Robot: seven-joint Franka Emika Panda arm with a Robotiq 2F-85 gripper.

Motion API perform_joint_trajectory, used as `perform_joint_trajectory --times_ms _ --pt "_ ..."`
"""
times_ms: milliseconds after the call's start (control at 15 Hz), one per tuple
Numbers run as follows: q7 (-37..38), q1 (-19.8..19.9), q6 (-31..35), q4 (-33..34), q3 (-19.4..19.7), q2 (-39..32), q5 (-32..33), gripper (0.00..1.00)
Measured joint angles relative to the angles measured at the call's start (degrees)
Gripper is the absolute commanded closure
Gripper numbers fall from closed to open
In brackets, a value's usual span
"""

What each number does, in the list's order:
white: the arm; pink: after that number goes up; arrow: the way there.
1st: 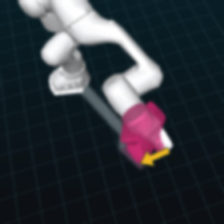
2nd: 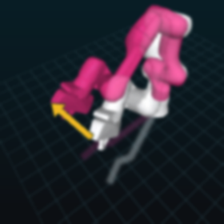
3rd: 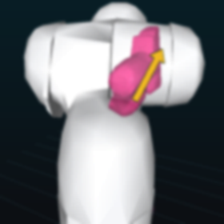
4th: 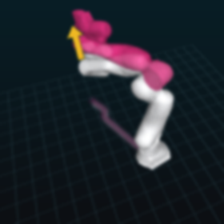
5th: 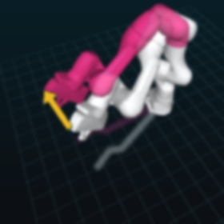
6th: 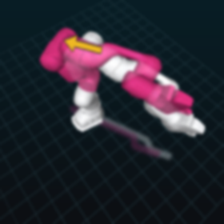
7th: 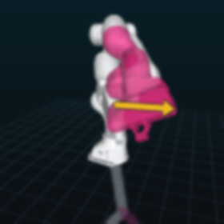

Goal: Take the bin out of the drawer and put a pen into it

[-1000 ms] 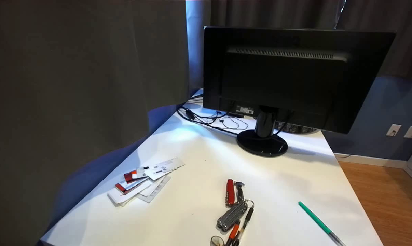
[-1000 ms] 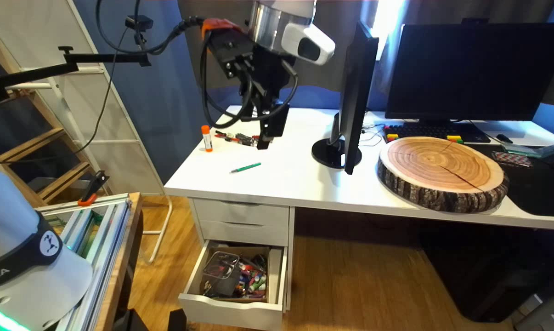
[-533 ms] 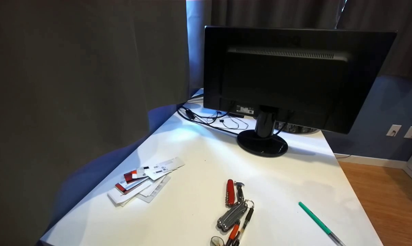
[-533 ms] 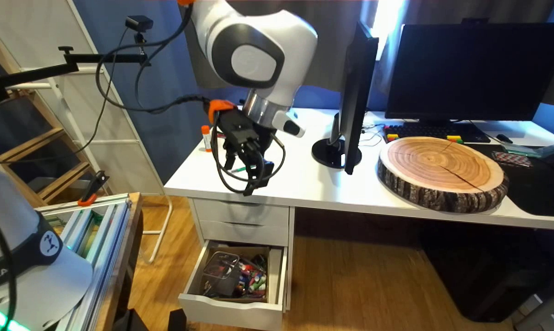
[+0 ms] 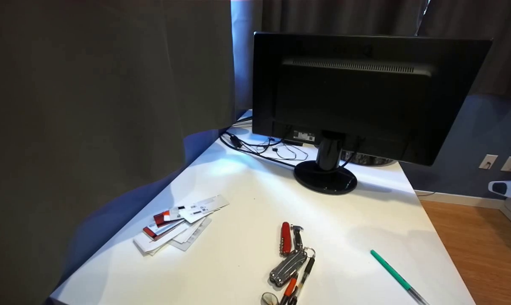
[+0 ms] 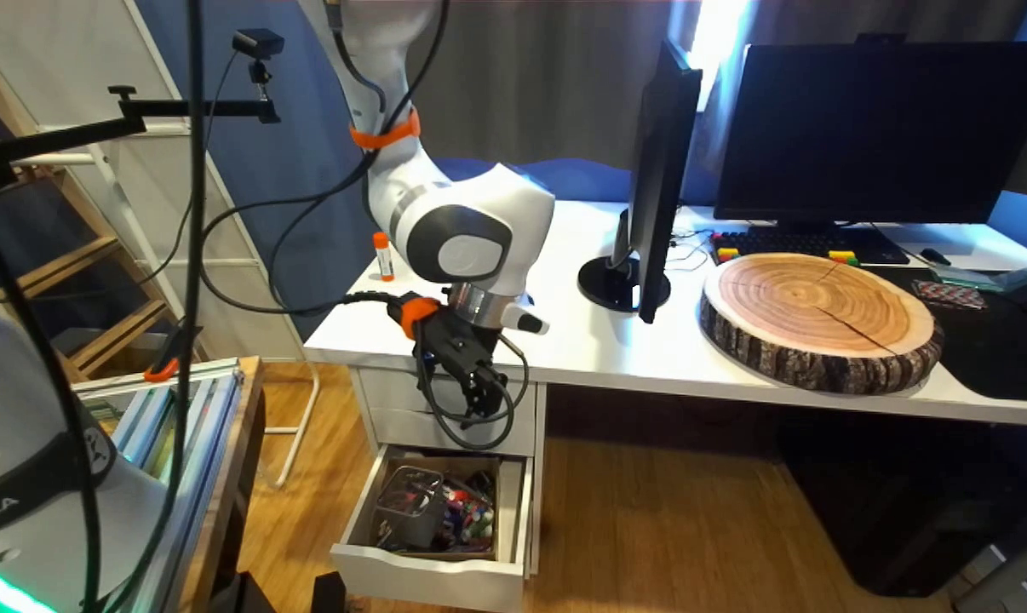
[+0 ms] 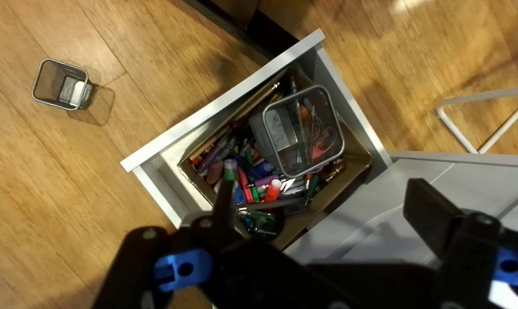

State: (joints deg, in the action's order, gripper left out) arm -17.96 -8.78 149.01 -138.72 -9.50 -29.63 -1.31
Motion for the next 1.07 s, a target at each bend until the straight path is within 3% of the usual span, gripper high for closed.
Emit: perform_joint_trajectory --times_ms 600,1067 --pt "-1.1 0.8 0.2 1.4 -0.5 -1.6 0.6 0.00" --pt "-9.7 4.3 12.2 4.3 -2.7 -14.1 5.8 0.00"
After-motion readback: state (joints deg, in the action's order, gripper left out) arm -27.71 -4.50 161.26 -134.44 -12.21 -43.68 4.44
